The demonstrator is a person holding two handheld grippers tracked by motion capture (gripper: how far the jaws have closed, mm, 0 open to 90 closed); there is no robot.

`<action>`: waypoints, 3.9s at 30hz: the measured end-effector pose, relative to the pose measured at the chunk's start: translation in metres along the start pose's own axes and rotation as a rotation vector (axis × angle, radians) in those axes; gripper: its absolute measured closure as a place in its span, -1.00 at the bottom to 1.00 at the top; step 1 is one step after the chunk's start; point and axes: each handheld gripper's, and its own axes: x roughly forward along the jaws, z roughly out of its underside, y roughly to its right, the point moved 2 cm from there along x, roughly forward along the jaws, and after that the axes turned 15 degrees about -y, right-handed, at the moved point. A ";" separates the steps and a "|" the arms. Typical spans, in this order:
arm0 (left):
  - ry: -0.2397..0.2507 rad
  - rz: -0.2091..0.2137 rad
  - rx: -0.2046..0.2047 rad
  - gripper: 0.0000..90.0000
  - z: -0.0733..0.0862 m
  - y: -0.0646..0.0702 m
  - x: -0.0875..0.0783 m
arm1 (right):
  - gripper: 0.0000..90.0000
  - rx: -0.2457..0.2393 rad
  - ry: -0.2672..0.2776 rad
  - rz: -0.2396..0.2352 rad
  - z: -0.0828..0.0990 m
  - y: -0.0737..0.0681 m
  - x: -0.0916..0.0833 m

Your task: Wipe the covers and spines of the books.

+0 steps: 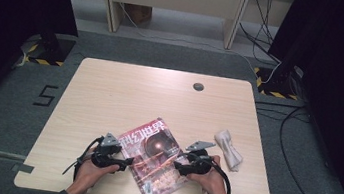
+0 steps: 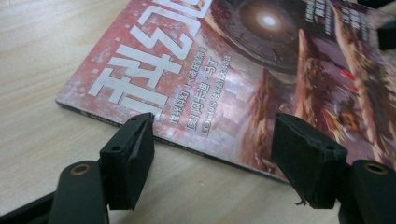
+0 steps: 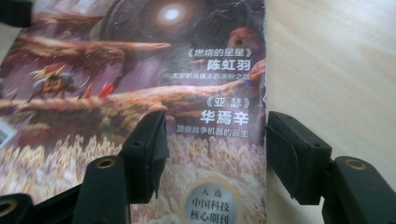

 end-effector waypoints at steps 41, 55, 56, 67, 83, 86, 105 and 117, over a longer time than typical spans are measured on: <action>-0.033 0.009 0.130 -0.47 0.004 0.036 0.003 | -0.33 -0.102 0.006 0.043 0.057 -0.040 -0.021; -0.038 -0.023 0.173 -0.56 0.001 0.036 0.006 | -0.36 -0.114 -0.001 0.048 0.061 -0.043 -0.023; -0.036 -0.026 0.174 -0.56 0.000 0.035 0.006 | -0.37 -0.123 -0.013 0.051 0.062 -0.044 -0.022; -0.010 -0.073 0.133 -0.54 -0.014 0.015 0.012 | -0.29 -0.148 -0.020 0.060 0.058 -0.051 -0.017; 0.012 -0.171 0.098 -0.46 -0.046 -0.001 0.025 | -0.22 -0.081 0.009 0.070 0.027 -0.026 -0.006; 0.011 -0.179 0.089 -0.44 -0.050 -0.005 0.026 | -0.22 -0.077 0.008 0.077 0.020 -0.022 -0.004; 0.015 -0.208 0.089 -0.33 -0.054 -0.005 0.027 | -0.24 -0.079 0.010 0.097 0.010 -0.019 0.001; 0.006 -0.183 0.067 -0.37 -0.050 -0.010 0.023 | -0.22 -0.072 0.026 0.065 0.004 -0.019 0.003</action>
